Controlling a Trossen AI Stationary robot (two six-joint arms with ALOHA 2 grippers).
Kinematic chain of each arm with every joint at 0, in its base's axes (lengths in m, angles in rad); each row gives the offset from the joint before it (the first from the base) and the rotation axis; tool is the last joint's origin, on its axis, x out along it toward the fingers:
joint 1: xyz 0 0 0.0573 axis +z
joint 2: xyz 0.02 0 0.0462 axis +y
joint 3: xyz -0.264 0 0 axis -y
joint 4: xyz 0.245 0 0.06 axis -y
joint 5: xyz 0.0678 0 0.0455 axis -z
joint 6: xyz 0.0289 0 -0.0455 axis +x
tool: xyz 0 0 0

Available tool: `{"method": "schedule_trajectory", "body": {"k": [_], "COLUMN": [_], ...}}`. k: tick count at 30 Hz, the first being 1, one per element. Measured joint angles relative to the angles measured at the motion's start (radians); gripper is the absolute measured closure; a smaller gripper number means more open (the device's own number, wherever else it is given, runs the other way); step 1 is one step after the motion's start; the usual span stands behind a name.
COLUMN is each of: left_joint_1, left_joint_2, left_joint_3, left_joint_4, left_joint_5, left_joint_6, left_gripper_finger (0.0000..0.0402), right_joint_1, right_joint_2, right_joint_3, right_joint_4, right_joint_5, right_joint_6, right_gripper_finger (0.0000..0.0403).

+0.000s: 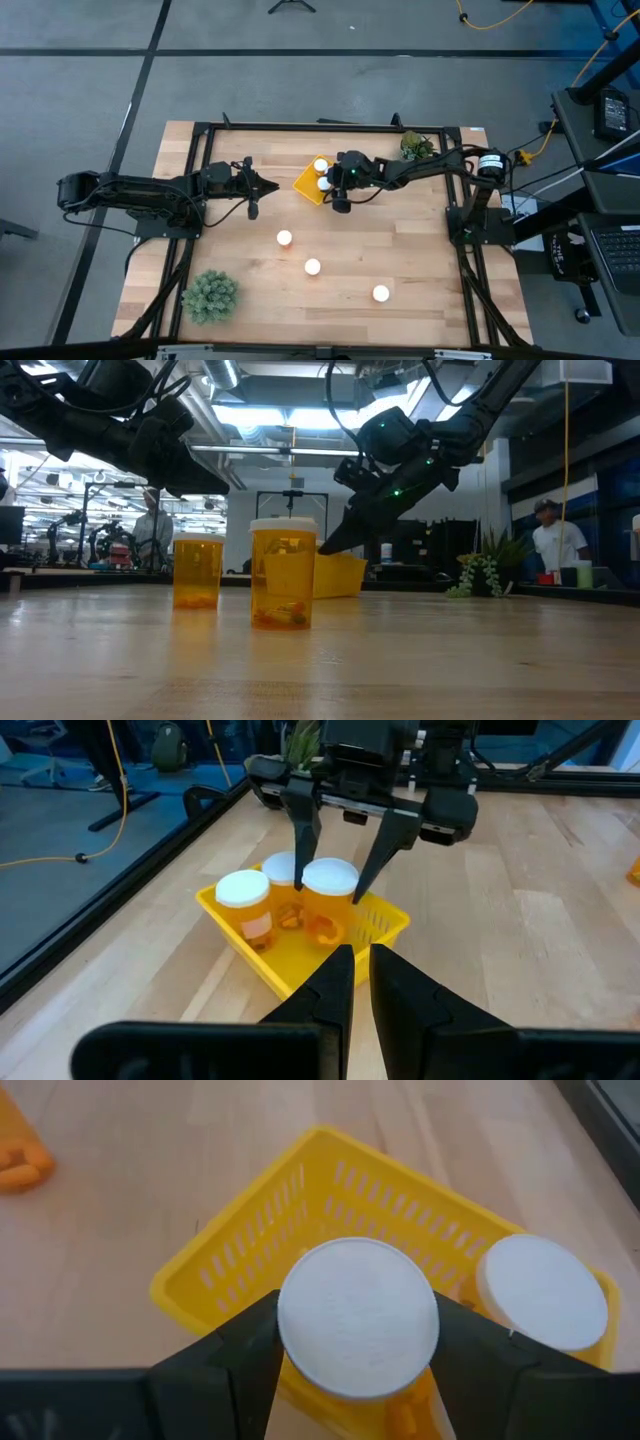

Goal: Pick and place pill bottles into a basket
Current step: Put the pill bottle into the bin

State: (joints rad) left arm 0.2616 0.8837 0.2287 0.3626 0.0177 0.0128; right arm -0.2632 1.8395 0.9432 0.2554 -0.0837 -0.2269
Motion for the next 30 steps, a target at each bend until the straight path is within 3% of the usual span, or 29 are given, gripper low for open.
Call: {"method": "schedule_trajectory", "body": {"k": [30], "left_joint_1": [0.0], "left_joint_2": [0.0], "left_joint_3": [0.0], "left_joint_4": [0.0], "left_joint_5": [0.0], "left_joint_6": [0.0], "left_gripper_finger": [0.0368], "right_joint_1": [-0.003], "right_joint_2": [-0.006], "right_joint_3": [0.036], "right_joint_4": [-0.102], "right_joint_5": [0.004], "right_joint_6": [-0.042], "right_gripper_finger": [0.0182]}}
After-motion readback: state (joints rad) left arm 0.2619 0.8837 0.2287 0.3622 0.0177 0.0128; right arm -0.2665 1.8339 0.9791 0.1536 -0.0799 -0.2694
